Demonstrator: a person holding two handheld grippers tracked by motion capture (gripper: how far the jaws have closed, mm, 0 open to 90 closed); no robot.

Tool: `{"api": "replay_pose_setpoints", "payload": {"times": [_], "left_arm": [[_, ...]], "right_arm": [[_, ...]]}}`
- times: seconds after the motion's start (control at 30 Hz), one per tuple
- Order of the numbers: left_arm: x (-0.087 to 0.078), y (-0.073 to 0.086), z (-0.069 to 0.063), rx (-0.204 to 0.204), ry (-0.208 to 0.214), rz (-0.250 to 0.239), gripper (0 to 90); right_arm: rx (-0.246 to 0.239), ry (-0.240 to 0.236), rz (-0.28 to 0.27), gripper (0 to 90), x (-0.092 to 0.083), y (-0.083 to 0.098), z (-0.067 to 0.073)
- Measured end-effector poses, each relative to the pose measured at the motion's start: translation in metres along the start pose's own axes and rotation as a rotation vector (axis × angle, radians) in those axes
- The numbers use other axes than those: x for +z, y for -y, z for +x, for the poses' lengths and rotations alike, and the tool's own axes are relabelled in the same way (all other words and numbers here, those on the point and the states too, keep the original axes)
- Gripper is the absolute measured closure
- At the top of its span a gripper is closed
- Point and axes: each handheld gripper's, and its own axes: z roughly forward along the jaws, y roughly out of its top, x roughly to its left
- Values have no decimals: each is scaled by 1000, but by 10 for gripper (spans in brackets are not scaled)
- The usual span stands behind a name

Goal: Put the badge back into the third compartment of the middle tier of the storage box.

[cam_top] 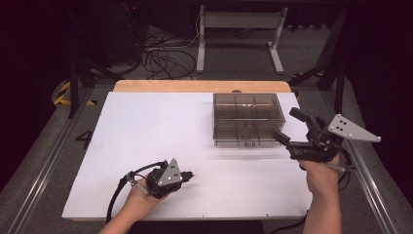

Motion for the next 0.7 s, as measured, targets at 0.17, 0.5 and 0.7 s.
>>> {"api": "replay_pose_setpoints", "payload": {"times": [0.17,0.5,0.7], "left_arm": [[0,-9,-3,11,-3,-19,881],[4,-30,-4,39,8,-39,880],[8,-41,-5,56,1,-40,880]], "right_arm": [[0,0,0,59,-1,0,0],[4,-5,-2,59,-1,0,-1],[9,-5,-5,59,-1,0,-2]]}}
